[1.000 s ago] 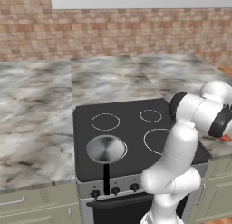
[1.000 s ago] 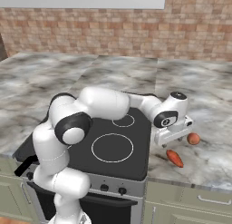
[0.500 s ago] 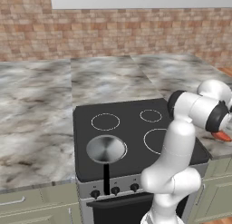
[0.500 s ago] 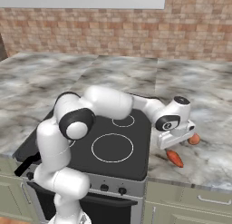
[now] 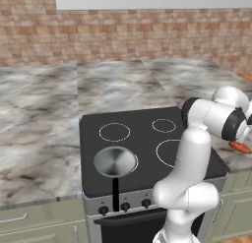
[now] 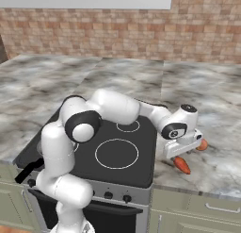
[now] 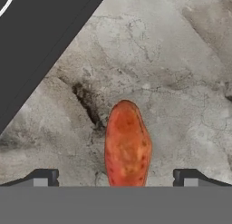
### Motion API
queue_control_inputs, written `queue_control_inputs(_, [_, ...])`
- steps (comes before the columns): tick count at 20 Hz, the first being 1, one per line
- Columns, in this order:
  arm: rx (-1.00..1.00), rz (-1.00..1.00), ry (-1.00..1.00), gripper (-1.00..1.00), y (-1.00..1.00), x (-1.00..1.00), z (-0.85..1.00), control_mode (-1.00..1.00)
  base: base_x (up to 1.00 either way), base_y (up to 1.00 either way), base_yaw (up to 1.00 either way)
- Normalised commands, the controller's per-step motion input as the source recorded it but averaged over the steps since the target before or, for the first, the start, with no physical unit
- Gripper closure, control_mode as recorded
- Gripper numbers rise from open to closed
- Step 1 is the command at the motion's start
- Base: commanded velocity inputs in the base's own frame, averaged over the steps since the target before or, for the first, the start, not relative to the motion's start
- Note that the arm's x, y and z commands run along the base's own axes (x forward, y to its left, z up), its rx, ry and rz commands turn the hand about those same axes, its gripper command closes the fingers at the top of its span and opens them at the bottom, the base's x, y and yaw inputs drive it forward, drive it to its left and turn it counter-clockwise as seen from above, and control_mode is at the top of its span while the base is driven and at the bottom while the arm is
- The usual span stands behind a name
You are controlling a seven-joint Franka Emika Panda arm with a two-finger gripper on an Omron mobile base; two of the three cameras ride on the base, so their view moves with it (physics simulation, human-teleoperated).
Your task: Put the sweet potato and onion in the pan. Then turn on the front left burner and set the heat to medium.
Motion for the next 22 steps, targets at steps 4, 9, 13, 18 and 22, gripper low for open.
queue_control_inputs(4, [0.0, 0.0, 0.02, -1.0, 0.0, 0.0, -0.25, -1.0, 0.0, 0.0, 0.0])
queue_control_inputs(9, [0.0, 0.0, 0.01, -1.0, 0.0, 0.0, -0.28, -1.0, 0.0, 0.0, 0.0])
queue_control_inputs(13, [0.0, 0.0, 0.0, -1.0, 0.0, 0.0, -0.25, -1.0, 0.0, 0.0, 0.0])
queue_control_inputs(18, [0.0, 0.0, 0.0, -1.0, 0.0, 0.0, -0.27, -1.0, 0.0, 0.0, 0.0])
queue_control_inputs(22, [0.0, 0.0, 0.0, -1.0, 0.0, 0.01, -0.28, -1.0, 0.0, 0.0, 0.0])
